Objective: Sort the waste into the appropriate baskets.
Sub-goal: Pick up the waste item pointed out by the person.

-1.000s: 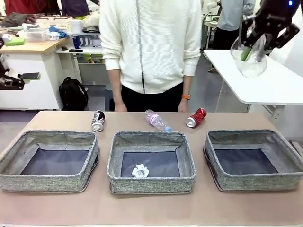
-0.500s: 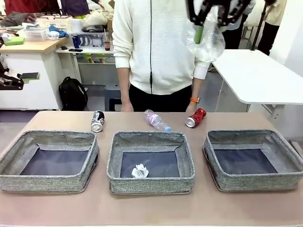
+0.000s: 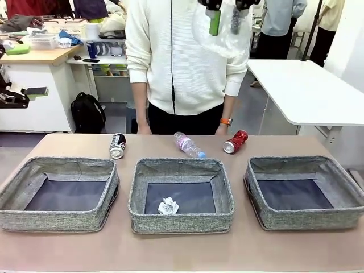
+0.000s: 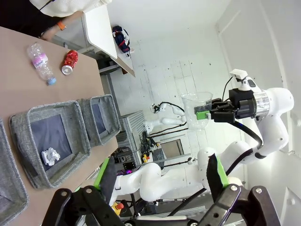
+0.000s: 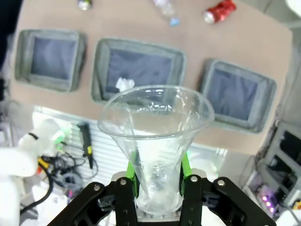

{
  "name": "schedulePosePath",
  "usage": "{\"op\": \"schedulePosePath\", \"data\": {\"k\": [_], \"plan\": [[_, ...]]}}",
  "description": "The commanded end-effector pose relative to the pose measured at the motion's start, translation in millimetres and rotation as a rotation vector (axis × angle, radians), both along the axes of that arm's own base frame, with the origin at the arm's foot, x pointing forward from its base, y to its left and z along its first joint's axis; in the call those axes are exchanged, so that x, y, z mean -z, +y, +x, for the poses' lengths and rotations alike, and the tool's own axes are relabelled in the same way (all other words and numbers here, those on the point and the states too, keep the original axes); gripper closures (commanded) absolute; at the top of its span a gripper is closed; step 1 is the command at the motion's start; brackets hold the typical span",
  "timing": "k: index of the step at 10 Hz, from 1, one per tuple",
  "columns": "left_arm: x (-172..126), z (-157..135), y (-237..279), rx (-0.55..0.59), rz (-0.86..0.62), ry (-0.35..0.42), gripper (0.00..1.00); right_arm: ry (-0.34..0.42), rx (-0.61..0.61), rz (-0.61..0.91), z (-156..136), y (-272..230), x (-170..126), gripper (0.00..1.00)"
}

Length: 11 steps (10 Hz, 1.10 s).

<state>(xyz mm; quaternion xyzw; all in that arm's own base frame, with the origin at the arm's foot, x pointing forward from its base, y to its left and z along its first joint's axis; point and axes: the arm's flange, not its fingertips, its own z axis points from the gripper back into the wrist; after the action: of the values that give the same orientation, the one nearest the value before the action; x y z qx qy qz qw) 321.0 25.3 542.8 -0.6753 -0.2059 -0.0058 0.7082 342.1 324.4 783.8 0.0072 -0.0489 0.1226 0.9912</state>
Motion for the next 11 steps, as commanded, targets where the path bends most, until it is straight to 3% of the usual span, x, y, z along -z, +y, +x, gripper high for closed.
{"op": "schedulePosePath", "data": {"k": [1,5,9,10,11], "plan": [[-1.3,-2.5,0.5,0.009,0.003,-0.002,0.00,0.034,0.017,0.033,2.4,16.1,-15.1,0.61],[-1.3,-2.5,0.5,0.009,0.003,-0.002,0.00,0.042,0.013,0.032,4.3,58.9,4.4,0.61],[-1.3,-2.5,0.5,0.009,0.003,-0.002,0.00,0.013,0.235,-0.013,18.6,81.0,21.5,0.61],[-1.3,-2.5,0.5,0.009,0.003,-0.002,0.00,0.040,0.124,0.028,9.8,64.3,29.5,0.61],[-1.3,-2.5,0.5,0.009,0.003,-0.002,0.00,0.040,0.124,0.028,9.8,64.3,29.5,0.61]]}}
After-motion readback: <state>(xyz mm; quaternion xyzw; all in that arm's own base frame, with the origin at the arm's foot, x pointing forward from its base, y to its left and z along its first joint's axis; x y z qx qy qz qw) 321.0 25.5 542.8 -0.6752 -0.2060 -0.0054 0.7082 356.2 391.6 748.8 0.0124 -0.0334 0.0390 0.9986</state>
